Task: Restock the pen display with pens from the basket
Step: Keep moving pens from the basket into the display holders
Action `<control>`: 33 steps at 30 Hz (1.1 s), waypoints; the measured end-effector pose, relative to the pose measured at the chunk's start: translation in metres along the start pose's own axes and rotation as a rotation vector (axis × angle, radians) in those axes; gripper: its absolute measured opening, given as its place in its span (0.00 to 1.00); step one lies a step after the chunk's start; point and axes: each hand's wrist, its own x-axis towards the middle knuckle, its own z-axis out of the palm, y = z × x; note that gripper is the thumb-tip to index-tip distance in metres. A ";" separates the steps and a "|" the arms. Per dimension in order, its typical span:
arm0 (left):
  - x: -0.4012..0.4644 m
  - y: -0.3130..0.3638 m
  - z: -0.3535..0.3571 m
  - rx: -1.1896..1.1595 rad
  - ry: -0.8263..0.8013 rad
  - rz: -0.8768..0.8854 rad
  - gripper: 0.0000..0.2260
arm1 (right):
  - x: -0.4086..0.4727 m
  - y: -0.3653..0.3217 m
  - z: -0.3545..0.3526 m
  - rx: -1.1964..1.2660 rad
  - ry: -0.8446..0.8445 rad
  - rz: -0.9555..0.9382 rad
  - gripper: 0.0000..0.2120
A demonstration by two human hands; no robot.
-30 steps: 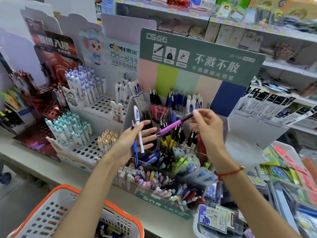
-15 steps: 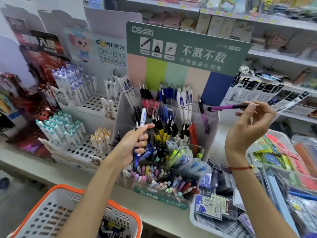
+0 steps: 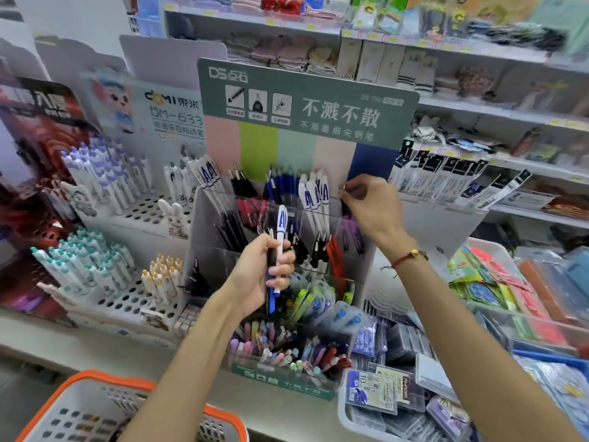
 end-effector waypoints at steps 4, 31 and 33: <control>-0.009 0.003 -0.006 0.053 -0.024 0.016 0.05 | -0.008 -0.020 -0.004 -0.008 0.161 -0.124 0.12; -0.003 0.017 -0.004 0.067 0.160 0.176 0.13 | -0.005 -0.012 0.019 -0.075 0.131 -0.237 0.15; -0.008 0.021 -0.007 -0.014 0.122 0.181 0.13 | 0.001 -0.014 0.017 -0.138 -0.016 -0.141 0.13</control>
